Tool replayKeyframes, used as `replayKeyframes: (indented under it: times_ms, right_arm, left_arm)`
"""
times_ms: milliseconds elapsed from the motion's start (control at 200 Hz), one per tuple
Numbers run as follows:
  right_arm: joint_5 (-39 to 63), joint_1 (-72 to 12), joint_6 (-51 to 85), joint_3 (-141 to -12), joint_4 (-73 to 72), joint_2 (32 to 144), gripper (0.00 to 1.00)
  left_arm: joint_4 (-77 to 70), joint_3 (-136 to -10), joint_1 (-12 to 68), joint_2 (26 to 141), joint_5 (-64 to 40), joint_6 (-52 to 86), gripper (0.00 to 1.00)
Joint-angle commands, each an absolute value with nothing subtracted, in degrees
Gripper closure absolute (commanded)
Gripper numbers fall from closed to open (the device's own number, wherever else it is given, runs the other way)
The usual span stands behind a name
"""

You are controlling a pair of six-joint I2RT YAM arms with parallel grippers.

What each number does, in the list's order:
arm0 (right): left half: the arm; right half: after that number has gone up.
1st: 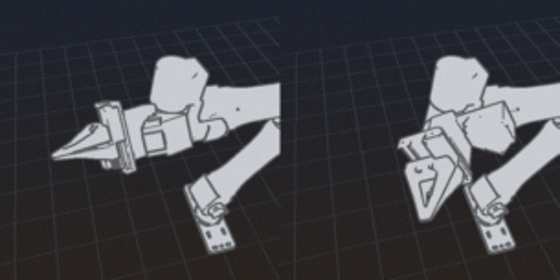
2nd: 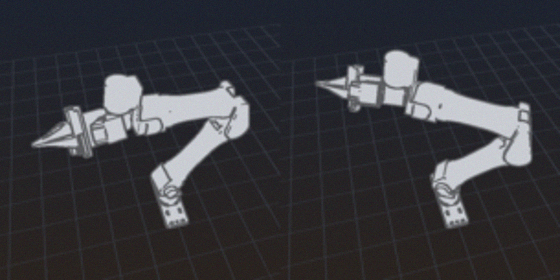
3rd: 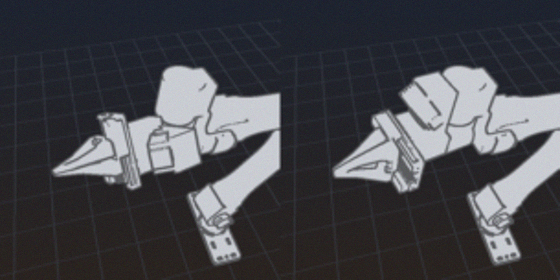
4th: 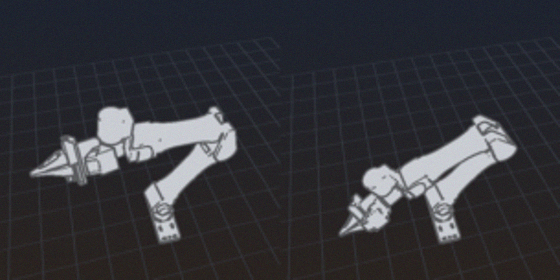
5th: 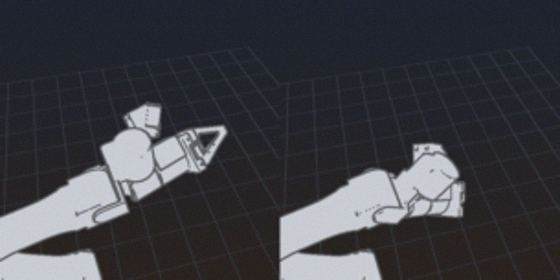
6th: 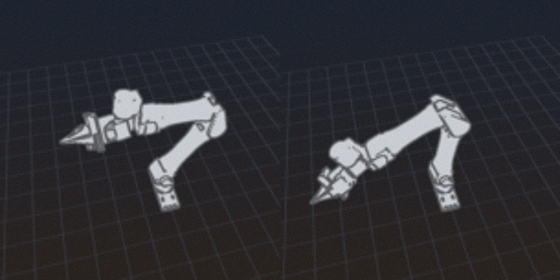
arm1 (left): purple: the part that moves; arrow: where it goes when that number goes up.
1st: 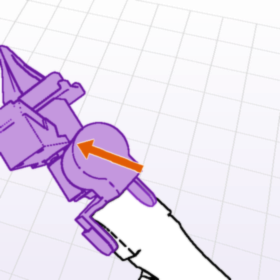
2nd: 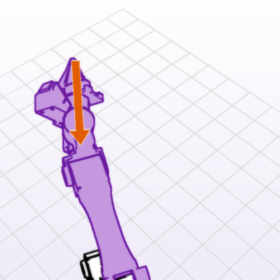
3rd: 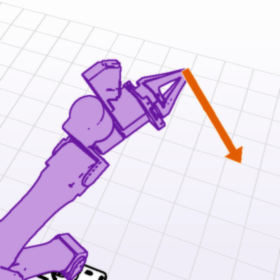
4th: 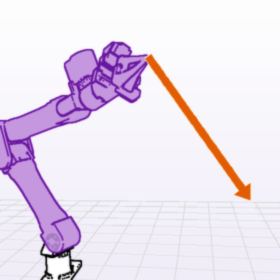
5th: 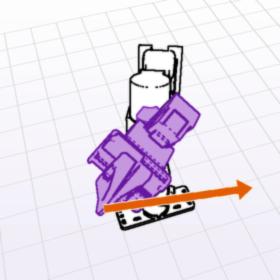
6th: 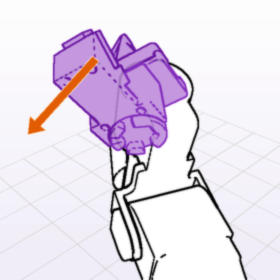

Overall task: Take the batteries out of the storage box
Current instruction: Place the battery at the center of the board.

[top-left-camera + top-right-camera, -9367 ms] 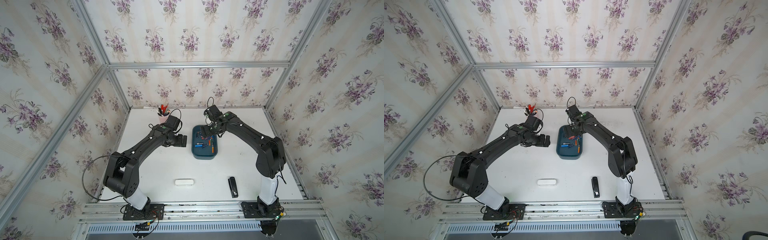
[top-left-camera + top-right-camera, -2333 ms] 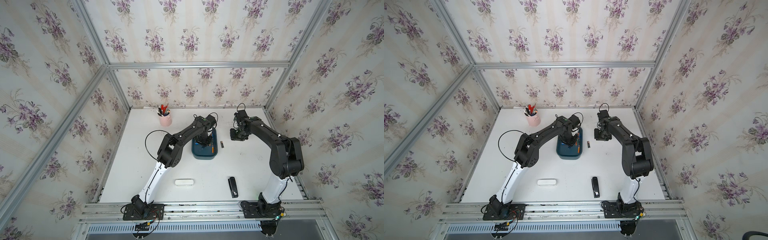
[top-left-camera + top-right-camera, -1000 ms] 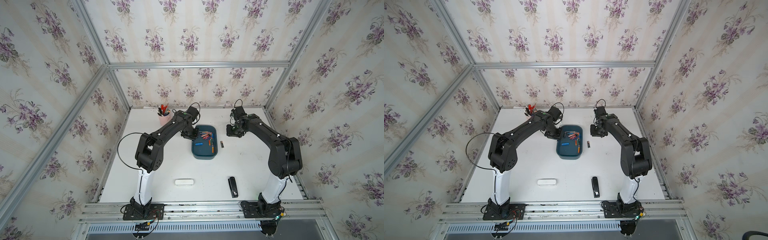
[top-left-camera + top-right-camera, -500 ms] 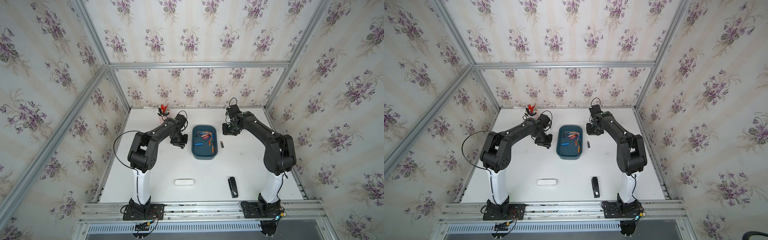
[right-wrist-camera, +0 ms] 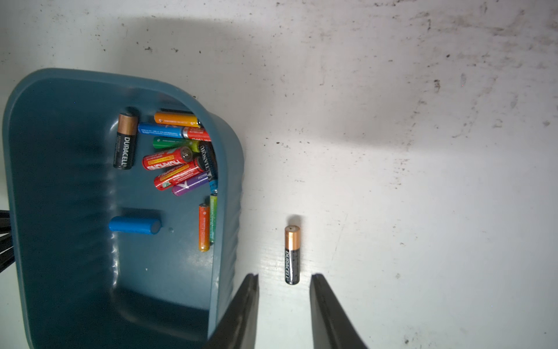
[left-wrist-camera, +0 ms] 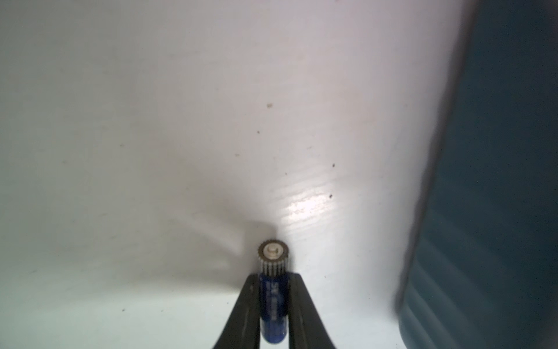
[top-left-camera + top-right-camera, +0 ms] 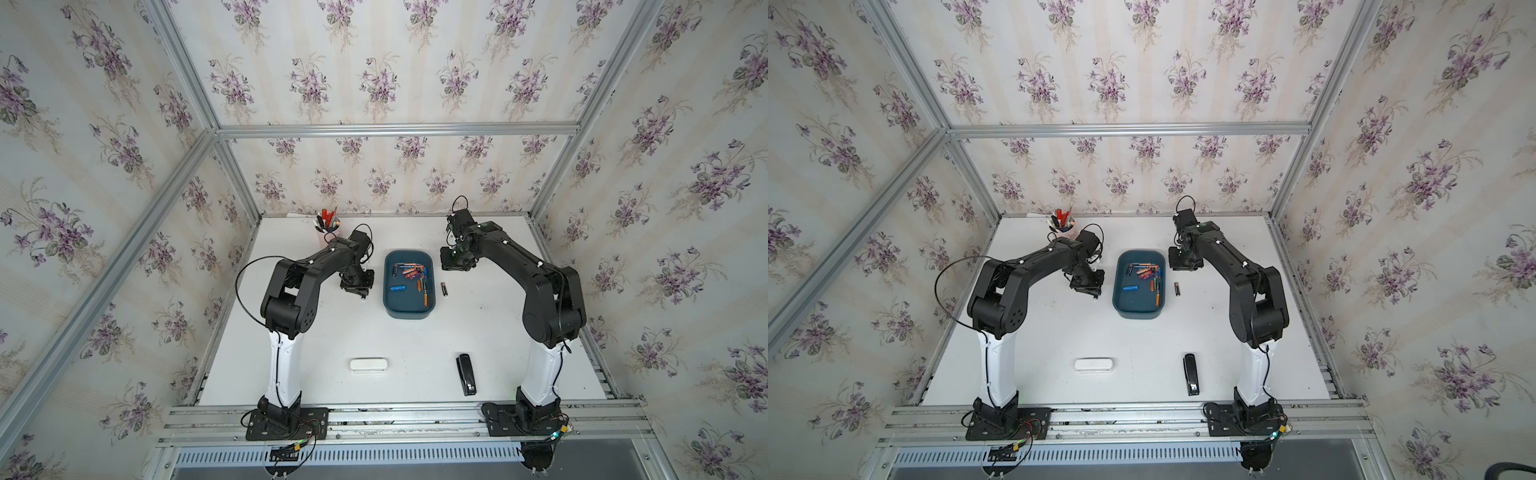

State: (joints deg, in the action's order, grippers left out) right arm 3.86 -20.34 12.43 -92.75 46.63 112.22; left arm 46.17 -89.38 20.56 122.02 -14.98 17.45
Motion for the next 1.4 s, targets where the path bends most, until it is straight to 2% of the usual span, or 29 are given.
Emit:
replayKeyframes:
  times_ms: [0, 395, 649, 829, 1169, 1394]
  right_arm:
    - [3.2, -20.5, 12.6, -93.0, 47.6, 112.4, 0.66]
    - [3.0, -20.5, 12.3, -93.0, 47.6, 112.4, 0.65]
    - [3.0, -20.5, 12.3, -93.3, 47.9, 112.3, 0.65]
    - [2.9, -21.3, 10.8, -94.5, 48.8, 111.7, 0.64]
    - [1.1, -28.7, 3.8, -103.4, 54.4, 115.4, 0.58]
    - [4.3, -34.0, -1.9, -102.9, 50.7, 119.4, 0.54]
  left_arm:
    - [45.4, -88.7, 20.6, 122.9, -15.7, 18.2, 0.79]
    - [45.8, -89.1, 20.6, 123.1, -16.0, 18.2, 0.72]
    - [46.2, -89.8, 20.6, 123.0, -16.3, 18.1, 0.72]
    - [46.8, -90.0, 20.6, 121.7, -15.9, 18.1, 0.66]
    - [49.0, -92.3, 19.7, 116.3, -16.2, 18.6, 0.6]
    - [51.1, -91.1, 18.3, 113.1, -15.4, 17.9, 0.59]
